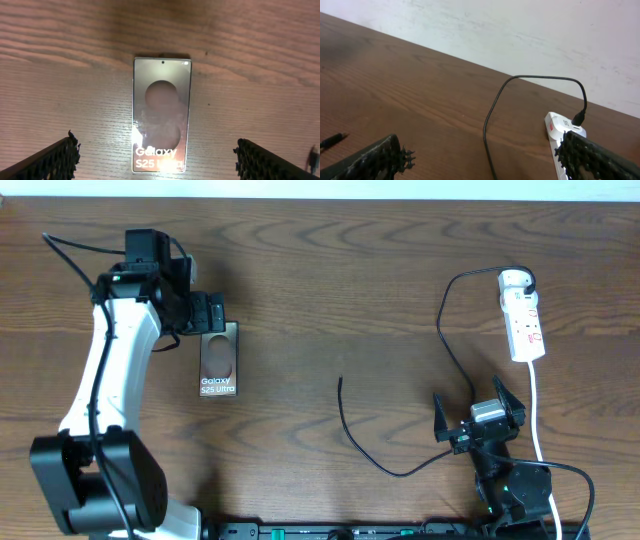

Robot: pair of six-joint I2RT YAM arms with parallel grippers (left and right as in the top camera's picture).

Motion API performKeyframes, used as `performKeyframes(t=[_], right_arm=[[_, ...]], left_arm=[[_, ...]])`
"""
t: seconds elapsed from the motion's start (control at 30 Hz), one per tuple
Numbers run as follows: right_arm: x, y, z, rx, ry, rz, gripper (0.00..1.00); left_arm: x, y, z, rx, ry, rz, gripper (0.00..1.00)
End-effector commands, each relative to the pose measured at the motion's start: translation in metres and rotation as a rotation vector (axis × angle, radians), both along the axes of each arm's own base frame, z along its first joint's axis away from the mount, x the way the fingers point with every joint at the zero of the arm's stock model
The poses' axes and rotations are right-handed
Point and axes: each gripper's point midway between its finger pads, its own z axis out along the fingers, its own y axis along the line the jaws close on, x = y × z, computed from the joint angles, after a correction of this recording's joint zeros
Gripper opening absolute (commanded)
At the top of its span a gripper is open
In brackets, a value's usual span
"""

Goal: Plug charger to phone and switch on socket
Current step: 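Move the left gripper over the Galaxy phone and lower it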

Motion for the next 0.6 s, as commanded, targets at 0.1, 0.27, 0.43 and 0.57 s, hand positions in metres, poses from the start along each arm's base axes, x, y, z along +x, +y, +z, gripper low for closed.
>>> performKeyframes(t=[0.1, 0.27, 0.43, 0.57], right_arm=[[0.0, -0.003, 0.0, 0.012, 0.002, -0.015, 0.99], [0.0, -0.003, 0.0, 0.012, 0.002, -0.015, 0.99], [0.0, -0.003, 0.0, 0.012, 0.002, -0.015, 0.99], [0.0, -0.003, 0.0, 0.012, 0.002, -0.015, 0.99]], left_arm=[[-0.002, -0.001, -0.022, -0.015, 0.075, -0.009, 0.98], [-0.009, -0.004, -0.043, -0.033, 0.153, -0.009, 0.98], [-0.009, -0.005, -0.059, -0.035, 0.191, -0.025, 0.98], [-0.006, -0.008, -0.065, -0.015, 0.183, -0.065, 0.98]])
